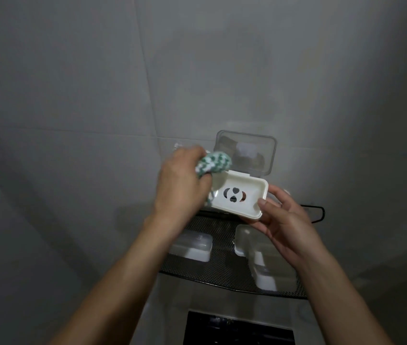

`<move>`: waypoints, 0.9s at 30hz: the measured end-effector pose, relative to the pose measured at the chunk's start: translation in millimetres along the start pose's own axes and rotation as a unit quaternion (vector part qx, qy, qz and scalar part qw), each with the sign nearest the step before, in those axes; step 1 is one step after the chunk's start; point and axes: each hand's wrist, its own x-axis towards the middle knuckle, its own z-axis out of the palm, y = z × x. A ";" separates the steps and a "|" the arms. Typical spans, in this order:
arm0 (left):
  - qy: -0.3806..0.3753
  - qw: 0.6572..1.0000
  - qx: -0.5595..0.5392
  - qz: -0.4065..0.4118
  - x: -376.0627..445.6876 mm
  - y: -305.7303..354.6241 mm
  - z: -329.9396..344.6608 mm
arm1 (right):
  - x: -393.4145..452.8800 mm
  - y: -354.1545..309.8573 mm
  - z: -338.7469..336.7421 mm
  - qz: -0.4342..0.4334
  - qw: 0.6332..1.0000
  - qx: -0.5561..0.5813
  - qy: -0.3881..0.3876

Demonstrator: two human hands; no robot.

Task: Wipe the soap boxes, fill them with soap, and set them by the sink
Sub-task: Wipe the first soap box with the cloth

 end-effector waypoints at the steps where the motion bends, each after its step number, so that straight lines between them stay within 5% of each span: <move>1: -0.015 0.999 0.038 0.021 -4.2 6.1 8.9 | 0.6 1.4 3.6 -0.005 1.000 -0.002 -0.003; 5: -0.075 0.984 0.151 0.058 -23.3 17.3 36.8 | 2.4 3.4 8.5 -0.023 1.000 0.007 0.001; 11: -0.061 0.971 0.211 0.093 -32.9 22.3 45.3 | 3.1 -0.2 2.8 -0.030 0.999 0.032 -0.002; 19: -0.051 0.992 0.110 -0.037 -21.6 29.5 49.3 | 2.1 8.4 11.5 -0.021 1.000 0.013 -0.019; 27: -0.107 0.993 -0.040 0.011 -22.9 42.5 45.0 | 7.4 -1.8 11.3 -0.026 0.998 0.026 -0.058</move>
